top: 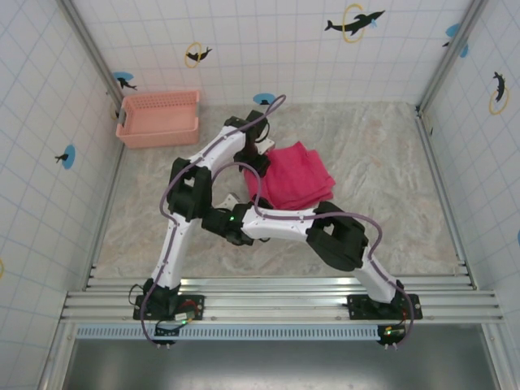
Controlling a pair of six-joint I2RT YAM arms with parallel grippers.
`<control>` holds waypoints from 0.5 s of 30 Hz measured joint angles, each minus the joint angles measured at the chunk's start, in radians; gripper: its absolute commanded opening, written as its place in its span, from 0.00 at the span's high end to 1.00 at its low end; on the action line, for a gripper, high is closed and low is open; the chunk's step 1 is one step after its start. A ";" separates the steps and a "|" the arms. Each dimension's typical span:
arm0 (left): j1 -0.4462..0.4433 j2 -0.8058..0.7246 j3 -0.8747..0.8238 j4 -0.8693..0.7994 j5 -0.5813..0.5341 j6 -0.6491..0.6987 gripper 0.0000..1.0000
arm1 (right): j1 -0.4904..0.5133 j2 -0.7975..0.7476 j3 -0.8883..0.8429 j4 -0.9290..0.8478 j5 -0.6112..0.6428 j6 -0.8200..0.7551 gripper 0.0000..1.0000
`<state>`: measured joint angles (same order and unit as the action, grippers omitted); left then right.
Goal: Roll up the long pants
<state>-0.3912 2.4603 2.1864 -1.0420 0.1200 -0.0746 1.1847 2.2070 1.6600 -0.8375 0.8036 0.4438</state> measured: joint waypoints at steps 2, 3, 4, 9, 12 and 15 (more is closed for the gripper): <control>-0.003 0.000 -0.001 0.001 -0.006 0.000 0.30 | -0.008 0.031 -0.001 -0.010 0.014 0.009 0.02; -0.003 -0.001 -0.002 0.002 -0.006 0.000 0.30 | -0.011 0.037 -0.003 -0.009 0.035 0.012 0.02; -0.002 -0.002 -0.004 0.003 -0.006 0.000 0.30 | -0.016 0.037 -0.003 -0.008 0.041 0.013 0.00; -0.002 -0.002 -0.004 0.004 -0.006 0.000 0.30 | -0.046 0.037 -0.040 0.018 0.053 0.011 0.38; -0.002 -0.002 -0.004 0.005 -0.005 0.000 0.30 | -0.063 0.035 -0.072 0.053 0.034 0.002 0.55; -0.002 -0.005 -0.005 0.008 -0.001 0.000 0.28 | -0.070 0.019 -0.108 0.098 0.006 -0.018 0.66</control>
<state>-0.3935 2.4557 2.1815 -1.0340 0.1188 -0.0750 1.1145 2.2265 1.5520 -0.7391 0.8093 0.4255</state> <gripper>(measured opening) 0.706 0.394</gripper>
